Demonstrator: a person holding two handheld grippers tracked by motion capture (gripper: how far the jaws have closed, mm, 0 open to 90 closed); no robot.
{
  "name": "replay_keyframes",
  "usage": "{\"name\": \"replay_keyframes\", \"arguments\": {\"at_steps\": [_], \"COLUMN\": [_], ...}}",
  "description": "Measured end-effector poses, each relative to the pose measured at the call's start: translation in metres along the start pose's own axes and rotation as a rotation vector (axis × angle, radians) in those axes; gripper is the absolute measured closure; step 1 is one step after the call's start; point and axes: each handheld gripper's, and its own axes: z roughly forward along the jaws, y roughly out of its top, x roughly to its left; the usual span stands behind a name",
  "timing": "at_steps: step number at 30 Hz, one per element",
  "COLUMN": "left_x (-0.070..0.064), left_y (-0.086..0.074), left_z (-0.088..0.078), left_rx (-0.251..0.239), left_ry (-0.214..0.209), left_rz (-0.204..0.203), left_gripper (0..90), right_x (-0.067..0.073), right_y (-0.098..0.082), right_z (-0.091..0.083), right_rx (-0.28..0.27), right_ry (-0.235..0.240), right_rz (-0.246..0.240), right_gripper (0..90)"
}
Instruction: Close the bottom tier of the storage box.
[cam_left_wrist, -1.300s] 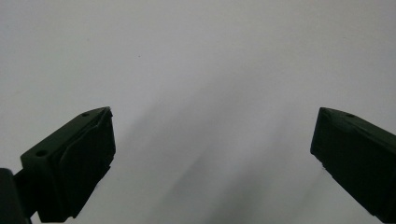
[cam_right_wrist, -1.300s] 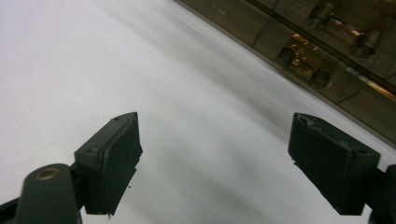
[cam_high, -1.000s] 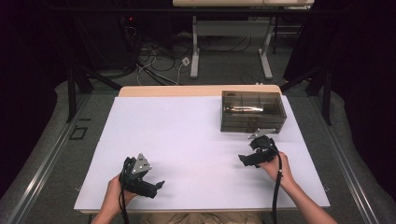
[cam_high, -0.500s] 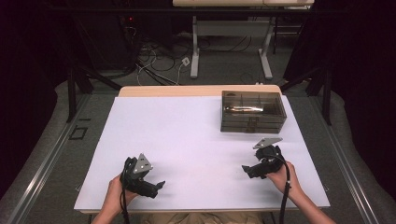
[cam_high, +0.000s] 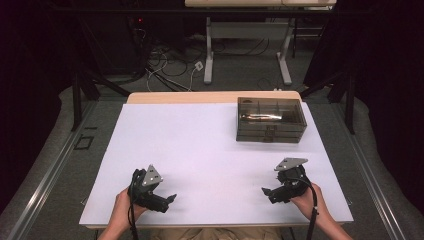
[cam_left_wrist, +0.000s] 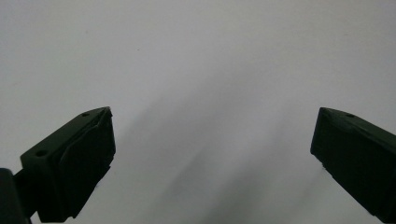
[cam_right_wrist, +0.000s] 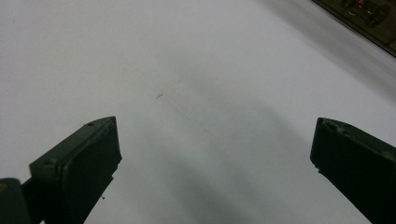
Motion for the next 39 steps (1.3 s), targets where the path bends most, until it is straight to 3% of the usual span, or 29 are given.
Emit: {"name": "replay_keyframes", "arguments": {"at_steps": [6,12,26,32,39], "left_x": [-0.004,-0.01,-0.019,-0.019,-0.014], "left_y": [-0.005,-0.007,-0.013,-0.015,-0.017], "left_z": [-0.003,-0.006,-0.003,-0.004,-0.003], "left_rx": [-0.006,0.006,0.003,0.0,-0.003], "left_ry": [0.0,-0.003,-0.011,-0.011,-0.017], "left_rz": [-0.012,0.012,0.019,0.027,0.02], "left_gripper": [0.0,0.0,0.0,0.0,0.0], "right_x": [0.005,0.01,0.016,0.016,0.014], "right_y": [-0.009,-0.019,-0.034,-0.037,-0.04], "right_z": [-0.007,-0.011,-0.015,-0.014,-0.017], "right_rx": [-0.002,-0.001,0.001,-0.02,-0.025], "right_ry": [-0.005,-0.011,-0.009,-0.025,0.007], "right_rz": [-0.013,-0.011,-0.028,-0.038,-0.044], "right_gripper": [0.3,0.0,0.0,0.0,0.0]}}
